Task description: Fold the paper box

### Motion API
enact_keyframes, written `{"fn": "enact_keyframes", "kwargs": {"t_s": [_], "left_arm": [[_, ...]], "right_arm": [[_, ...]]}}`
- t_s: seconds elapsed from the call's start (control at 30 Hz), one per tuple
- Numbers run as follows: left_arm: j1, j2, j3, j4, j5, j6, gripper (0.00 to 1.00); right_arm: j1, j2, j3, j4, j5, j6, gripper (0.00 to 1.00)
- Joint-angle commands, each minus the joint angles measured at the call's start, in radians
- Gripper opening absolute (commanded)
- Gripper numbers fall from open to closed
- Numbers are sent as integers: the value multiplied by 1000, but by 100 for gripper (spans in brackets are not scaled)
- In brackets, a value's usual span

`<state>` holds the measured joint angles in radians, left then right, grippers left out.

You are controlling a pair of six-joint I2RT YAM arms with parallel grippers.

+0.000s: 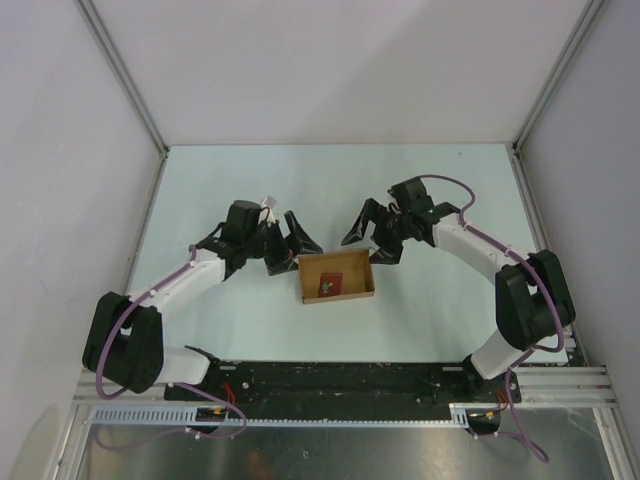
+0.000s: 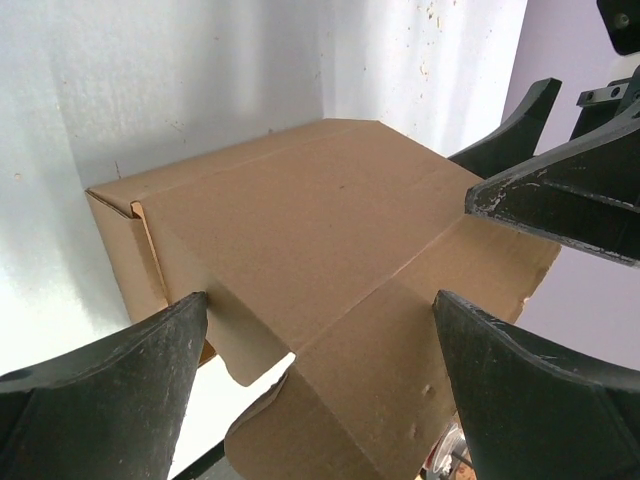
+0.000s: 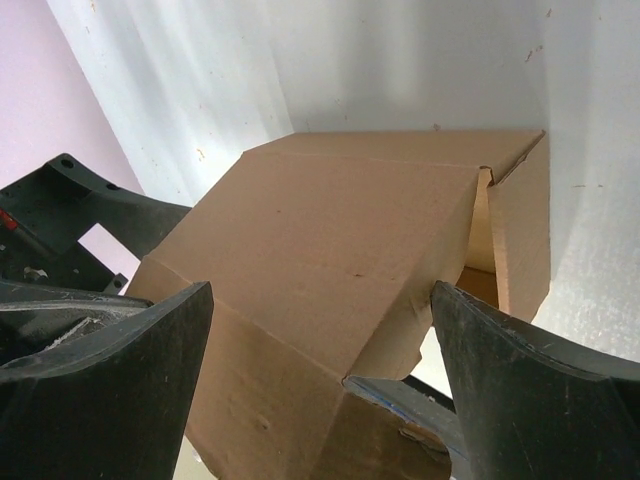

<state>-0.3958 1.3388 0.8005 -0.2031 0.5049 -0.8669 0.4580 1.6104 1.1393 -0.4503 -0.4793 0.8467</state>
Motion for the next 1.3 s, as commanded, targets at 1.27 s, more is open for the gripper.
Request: {"fn": "enact_keyframes", "kwargs": {"t_s": [1.27], "left_arm": [[-28,-59,-84,70,-29,-17,70]], "right_arm": [[57,-73,20,-146,206,-143,61]]}}
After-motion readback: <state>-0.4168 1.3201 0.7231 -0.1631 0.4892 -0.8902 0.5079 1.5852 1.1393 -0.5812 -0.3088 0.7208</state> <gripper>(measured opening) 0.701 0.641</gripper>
